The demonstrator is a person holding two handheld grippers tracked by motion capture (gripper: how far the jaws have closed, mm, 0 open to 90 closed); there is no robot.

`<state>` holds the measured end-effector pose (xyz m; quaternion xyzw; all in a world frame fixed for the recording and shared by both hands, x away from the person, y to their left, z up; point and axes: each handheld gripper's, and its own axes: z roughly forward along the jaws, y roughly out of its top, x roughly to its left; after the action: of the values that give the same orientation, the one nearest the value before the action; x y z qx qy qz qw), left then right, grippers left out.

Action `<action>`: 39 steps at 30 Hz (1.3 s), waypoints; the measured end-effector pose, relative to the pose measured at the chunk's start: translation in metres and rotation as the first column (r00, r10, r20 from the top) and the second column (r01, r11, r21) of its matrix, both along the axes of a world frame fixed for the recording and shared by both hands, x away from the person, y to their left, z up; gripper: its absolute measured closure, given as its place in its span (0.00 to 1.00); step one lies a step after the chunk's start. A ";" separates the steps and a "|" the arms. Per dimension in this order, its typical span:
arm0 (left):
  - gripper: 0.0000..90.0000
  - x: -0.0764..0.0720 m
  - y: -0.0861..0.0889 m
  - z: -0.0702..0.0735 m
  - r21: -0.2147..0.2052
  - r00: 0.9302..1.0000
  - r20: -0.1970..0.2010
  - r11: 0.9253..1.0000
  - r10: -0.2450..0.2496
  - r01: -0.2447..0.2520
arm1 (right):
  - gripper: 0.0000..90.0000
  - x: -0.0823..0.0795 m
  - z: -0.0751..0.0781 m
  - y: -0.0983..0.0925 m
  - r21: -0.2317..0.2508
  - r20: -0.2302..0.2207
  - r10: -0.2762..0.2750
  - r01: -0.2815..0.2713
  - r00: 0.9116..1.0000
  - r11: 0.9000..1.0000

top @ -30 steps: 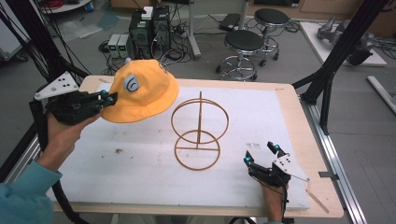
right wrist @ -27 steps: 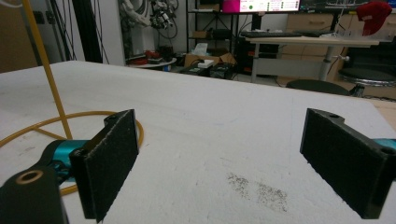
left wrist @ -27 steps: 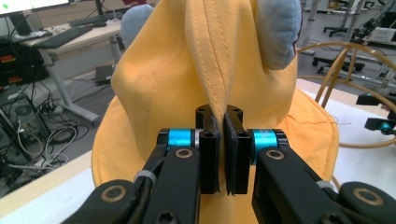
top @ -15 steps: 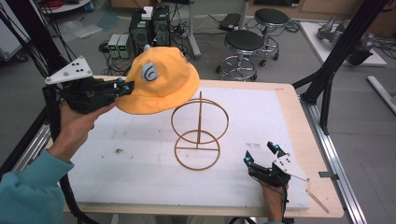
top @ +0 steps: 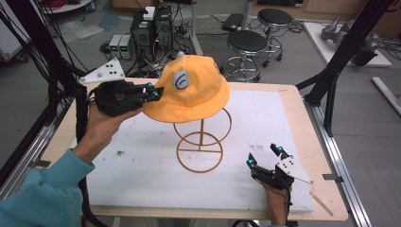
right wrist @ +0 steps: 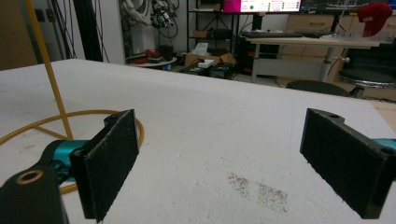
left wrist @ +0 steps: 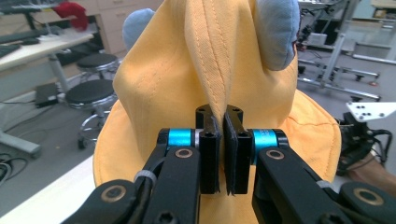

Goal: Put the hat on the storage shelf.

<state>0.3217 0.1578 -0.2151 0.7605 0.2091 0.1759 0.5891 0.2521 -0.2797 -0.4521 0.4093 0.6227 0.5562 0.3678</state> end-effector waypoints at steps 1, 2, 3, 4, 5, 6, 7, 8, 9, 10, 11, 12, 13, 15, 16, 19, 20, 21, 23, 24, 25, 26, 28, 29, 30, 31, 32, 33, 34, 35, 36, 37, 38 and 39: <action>0.95 0.000 -0.003 -0.001 0.001 1.000 -0.002 1.000 -0.007 0.007 | 0.12 0.000 0.000 0.000 0.000 -0.001 0.000 0.000 1.000 1.000; 0.95 -0.001 -0.005 -0.001 0.004 1.000 -0.005 1.000 -0.016 0.016 | 0.12 0.000 0.000 0.000 0.001 -0.001 0.001 -0.001 1.000 1.000; 0.95 -0.001 -0.008 -0.002 0.006 1.000 -0.006 1.000 -0.023 0.024 | 0.12 0.000 0.000 0.000 0.003 -0.004 -0.001 0.001 1.000 1.000; 0.95 -0.001 -0.010 -0.002 0.008 1.000 -0.008 1.000 -0.029 0.029 | 0.12 0.000 0.000 0.000 0.001 -0.003 0.000 0.000 1.000 1.000; 0.95 -0.002 -0.013 -0.003 0.010 0.999 -0.011 0.999 -0.043 0.043 | 0.12 0.000 0.000 0.000 0.002 -0.004 0.000 0.000 1.000 1.000; 0.95 -0.002 -0.015 -0.003 0.010 0.999 -0.015 0.999 -0.050 0.050 | 0.12 0.000 0.000 0.000 0.002 -0.003 -0.001 0.001 1.000 1.000; 0.95 -0.003 -0.017 -0.004 0.009 0.998 -0.019 0.998 -0.062 0.063 | 0.12 0.000 0.000 0.000 0.002 -0.004 0.000 0.000 1.000 1.000; 0.95 -0.004 -0.019 -0.005 0.009 0.997 -0.024 0.997 -0.074 0.074 | 0.12 0.000 0.000 0.000 0.003 -0.003 0.000 0.000 1.000 1.000; 0.95 -0.004 -0.022 -0.007 0.007 0.996 -0.028 0.997 -0.082 0.083 | 0.12 0.000 0.000 0.000 0.002 -0.003 -0.001 0.001 1.000 1.000; 0.95 -0.005 -0.024 -0.009 0.014 0.995 -0.031 0.996 -0.093 0.093 | 0.12 0.000 0.000 0.000 0.002 -0.004 0.000 0.000 1.000 1.000; 0.95 -0.005 -0.026 -0.011 0.020 0.995 -0.035 0.995 -0.096 0.097 | 0.12 0.000 0.000 0.000 0.002 -0.004 0.001 -0.001 1.000 1.000; 0.95 -0.005 -0.027 -0.013 0.025 0.994 -0.041 0.994 -0.101 0.102 | 0.12 0.000 0.000 0.000 0.003 -0.003 0.000 0.000 1.000 1.000; 0.95 -0.005 -0.028 -0.015 0.032 0.994 -0.047 0.994 -0.104 0.105 | 0.12 0.000 0.000 0.000 0.004 -0.003 0.002 -0.002 1.000 1.000; 0.95 -0.004 -0.030 -0.021 0.045 0.992 -0.061 0.993 -0.107 0.110 | 0.12 0.000 0.000 0.000 0.001 -0.001 0.003 -0.003 1.000 1.000; 0.95 -0.003 -0.031 -0.024 0.044 0.991 -0.068 0.992 -0.112 0.115 | 0.12 0.000 0.000 0.000 0.002 -0.003 0.002 -0.002 1.000 1.000; 0.94 -0.003 -0.030 -0.028 0.034 0.990 -0.077 0.992 -0.118 0.121 | 0.12 0.000 0.000 0.000 0.003 -0.004 0.002 -0.002 1.000 1.000; 0.94 -0.003 -0.030 -0.029 0.029 0.990 -0.079 0.992 -0.121 0.123 | 0.12 0.000 0.000 0.000 0.003 -0.004 0.002 -0.002 1.000 1.000; 0.93 -0.003 -0.030 -0.029 0.027 0.988 -0.084 0.991 -0.131 0.134 | 0.12 0.000 0.000 0.000 0.001 -0.001 0.002 -0.002 1.000 1.000; 0.88 -0.003 -0.030 -0.029 0.021 0.986 -0.086 0.990 -0.140 0.142 | 0.12 0.000 0.000 0.000 0.000 0.001 0.003 -0.003 1.000 1.000; 0.78 -0.002 -0.031 -0.029 0.015 0.986 -0.090 0.990 -0.137 0.139 | 0.12 0.000 0.000 0.000 0.002 -0.002 0.003 -0.003 1.000 1.000; 0.58 -0.002 -0.032 -0.029 0.013 0.986 -0.100 0.991 -0.130 0.132 | 0.12 0.000 0.000 0.000 0.000 0.000 0.002 -0.002 1.000 1.000; 0.44 -0.002 -0.033 -0.030 0.017 0.987 -0.104 0.992 -0.121 0.124 | 0.12 0.000 0.000 0.000 0.000 0.000 0.001 -0.001 1.000 1.000; 0.18 -0.003 -0.034 -0.031 0.033 0.993 -0.092 0.997 -0.073 0.076 | 0.12 0.000 0.000 0.000 -0.001 0.001 0.001 -0.001 1.000 1.000; 0.10 -0.002 -0.033 -0.033 0.034 0.992 -0.097 0.996 -0.075 0.079 | 0.12 0.000 0.000 0.000 -0.001 0.001 0.001 -0.001 1.000 1.000; 0.06 -0.002 -0.030 -0.034 0.022 0.992 -0.098 0.997 -0.077 0.080 | 0.12 0.000 0.000 0.000 -0.001 0.000 0.001 -0.001 1.000 1.000; 0.06 -0.002 -0.027 -0.036 0.016 0.993 -0.088 0.997 -0.080 0.081 | 0.12 0.000 0.000 0.000 -0.003 0.002 0.000 0.000 1.000 1.000; 0.06 -0.002 -0.024 -0.037 0.014 0.993 -0.081 0.996 -0.081 0.082 | 0.12 0.000 0.000 0.000 0.000 0.000 0.001 -0.001 1.000 1.000; 0.06 -0.002 -0.018 -0.040 0.014 0.995 -0.073 0.997 -0.070 0.071 | 0.12 0.000 0.000 0.000 -0.001 0.000 0.002 -0.002 1.000 1.000; 0.06 -0.003 -0.012 -0.042 0.008 0.996 -0.064 0.998 -0.055 0.056 | 0.12 0.000 0.000 0.000 -0.003 -0.001 0.002 -0.002 1.000 1.000; 0.06 -0.003 -0.005 -0.046 0.002 0.997 -0.060 0.999 -0.045 0.046 | 0.12 0.000 0.000 0.000 -0.001 0.000 0.002 -0.002 1.000 1.000; 0.06 -0.004 0.002 -0.049 -0.002 0.998 -0.051 1.000 -0.030 0.030 | 0.12 0.000 0.000 0.000 -0.001 0.000 0.002 -0.002 1.000 1.000; 0.06 -0.005 0.007 -0.052 -0.002 0.999 -0.046 1.000 -0.017 0.017 | 0.12 0.000 0.000 0.000 0.000 0.001 0.001 -0.001 1.000 1.000; 0.06 -0.006 0.017 -0.058 -0.007 0.999 -0.043 1.000 -0.001 0.001 | 0.12 0.000 0.000 0.000 -0.001 0.001 0.001 -0.001 1.000 1.000; 0.06 -0.008 0.025 -0.062 -0.003 0.999 -0.028 1.000 0.016 -0.016 | 0.12 0.000 0.000 0.000 -0.003 0.001 0.002 -0.002 1.000 1.000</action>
<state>0.3136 0.1824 -0.2771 0.7603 0.2236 0.1696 0.5858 0.2518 -0.2795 -0.4522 0.4080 0.6237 0.5558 0.3683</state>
